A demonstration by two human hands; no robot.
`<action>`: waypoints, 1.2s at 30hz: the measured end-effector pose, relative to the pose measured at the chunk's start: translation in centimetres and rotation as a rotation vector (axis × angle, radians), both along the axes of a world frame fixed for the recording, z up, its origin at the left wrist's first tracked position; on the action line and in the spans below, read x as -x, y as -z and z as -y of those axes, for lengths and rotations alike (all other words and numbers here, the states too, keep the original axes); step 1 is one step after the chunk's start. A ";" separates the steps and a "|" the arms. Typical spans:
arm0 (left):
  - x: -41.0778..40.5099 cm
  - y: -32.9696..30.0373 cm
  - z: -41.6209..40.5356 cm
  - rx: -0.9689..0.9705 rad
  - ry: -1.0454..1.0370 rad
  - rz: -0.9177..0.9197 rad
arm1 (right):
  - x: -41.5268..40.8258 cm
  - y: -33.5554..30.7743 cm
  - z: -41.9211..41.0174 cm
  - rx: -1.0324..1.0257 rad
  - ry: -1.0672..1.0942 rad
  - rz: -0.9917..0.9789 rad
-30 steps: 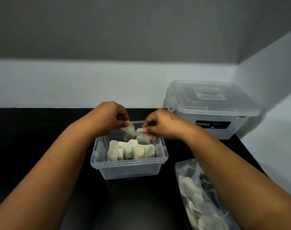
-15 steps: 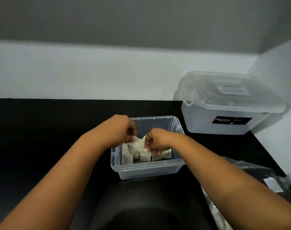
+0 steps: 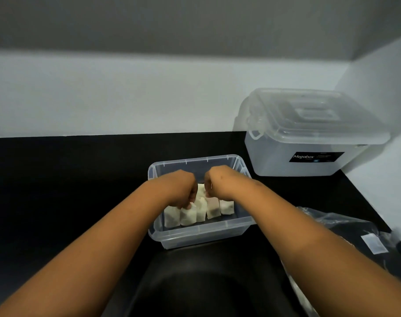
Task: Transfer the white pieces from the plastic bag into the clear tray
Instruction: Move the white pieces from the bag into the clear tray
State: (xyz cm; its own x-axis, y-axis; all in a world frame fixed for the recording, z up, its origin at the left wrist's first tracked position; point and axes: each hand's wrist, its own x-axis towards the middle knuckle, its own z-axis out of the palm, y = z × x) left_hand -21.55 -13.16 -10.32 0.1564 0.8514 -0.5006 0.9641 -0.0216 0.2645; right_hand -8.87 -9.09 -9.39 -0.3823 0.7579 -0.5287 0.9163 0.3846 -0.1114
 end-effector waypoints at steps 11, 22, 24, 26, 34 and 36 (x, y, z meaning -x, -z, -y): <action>-0.1 1.1 -0.6 0.039 0.003 -0.100 | -2.9 -2.4 1.7 -0.051 0.004 -0.249; -3.9 -8.4 -0.4 -0.482 -0.073 0.053 | -9.1 -6.0 2.7 -0.165 -0.016 -0.477; -6.4 -9.3 0.1 -0.543 -0.045 0.108 | -11.6 -6.8 3.0 -0.190 0.007 -0.495; -9.2 -9.2 0.7 -0.584 -0.014 0.161 | -14.5 -7.1 3.4 -0.181 0.053 -0.533; -20.6 -3.3 3.2 -0.458 0.001 0.264 | -27.2 -4.1 5.1 0.004 0.216 -0.546; -22.3 -1.3 4.1 -0.334 -0.057 0.212 | -29.2 -2.0 5.5 0.109 0.215 -0.474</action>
State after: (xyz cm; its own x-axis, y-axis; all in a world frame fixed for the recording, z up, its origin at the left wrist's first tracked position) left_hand 0.73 -17.26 -9.05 0.1745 0.9722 -0.1561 0.8911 -0.0885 0.4450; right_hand 20.29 -14.58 -7.40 -0.4401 0.7957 -0.4161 0.8129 0.1562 -0.5611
